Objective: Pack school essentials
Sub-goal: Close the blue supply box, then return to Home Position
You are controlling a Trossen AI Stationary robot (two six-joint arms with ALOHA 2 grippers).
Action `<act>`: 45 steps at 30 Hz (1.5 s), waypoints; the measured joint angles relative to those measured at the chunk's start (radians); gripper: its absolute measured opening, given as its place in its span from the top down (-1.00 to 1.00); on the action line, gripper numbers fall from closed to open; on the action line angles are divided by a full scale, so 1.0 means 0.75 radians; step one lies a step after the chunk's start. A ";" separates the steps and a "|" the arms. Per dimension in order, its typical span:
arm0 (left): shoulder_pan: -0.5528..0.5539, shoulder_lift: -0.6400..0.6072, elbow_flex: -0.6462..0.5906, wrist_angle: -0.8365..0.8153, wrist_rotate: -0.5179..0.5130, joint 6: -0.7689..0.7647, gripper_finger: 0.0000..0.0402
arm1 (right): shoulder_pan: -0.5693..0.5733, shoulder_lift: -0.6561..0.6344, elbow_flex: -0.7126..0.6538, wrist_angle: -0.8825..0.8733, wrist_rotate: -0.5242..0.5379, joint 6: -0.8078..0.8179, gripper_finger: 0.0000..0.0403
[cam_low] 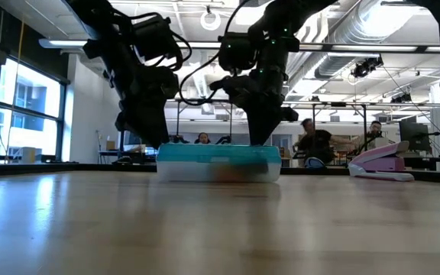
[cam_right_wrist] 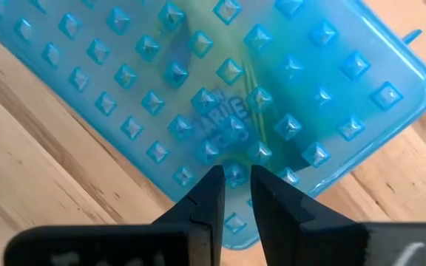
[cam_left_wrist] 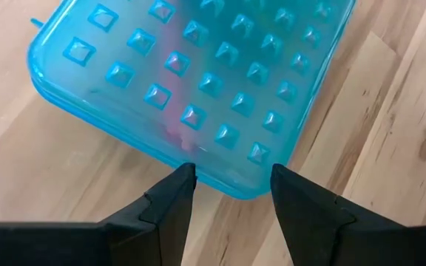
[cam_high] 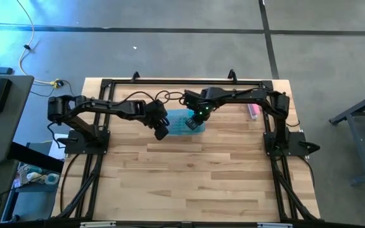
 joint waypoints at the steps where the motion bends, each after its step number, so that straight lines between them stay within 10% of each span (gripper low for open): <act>1: 0.000 -0.006 -0.001 -0.002 -0.001 0.000 0.15 | 0.001 -0.005 0.000 -0.001 0.006 0.003 0.70; 25: -0.170 -0.557 -0.009 -0.046 0.059 0.023 0.15 | -0.002 -0.324 -0.001 0.018 0.208 -0.092 0.71; 45: -0.457 -1.260 -0.635 0.436 0.035 -0.037 0.41 | -0.052 -0.604 -0.001 0.199 0.120 -0.287 0.71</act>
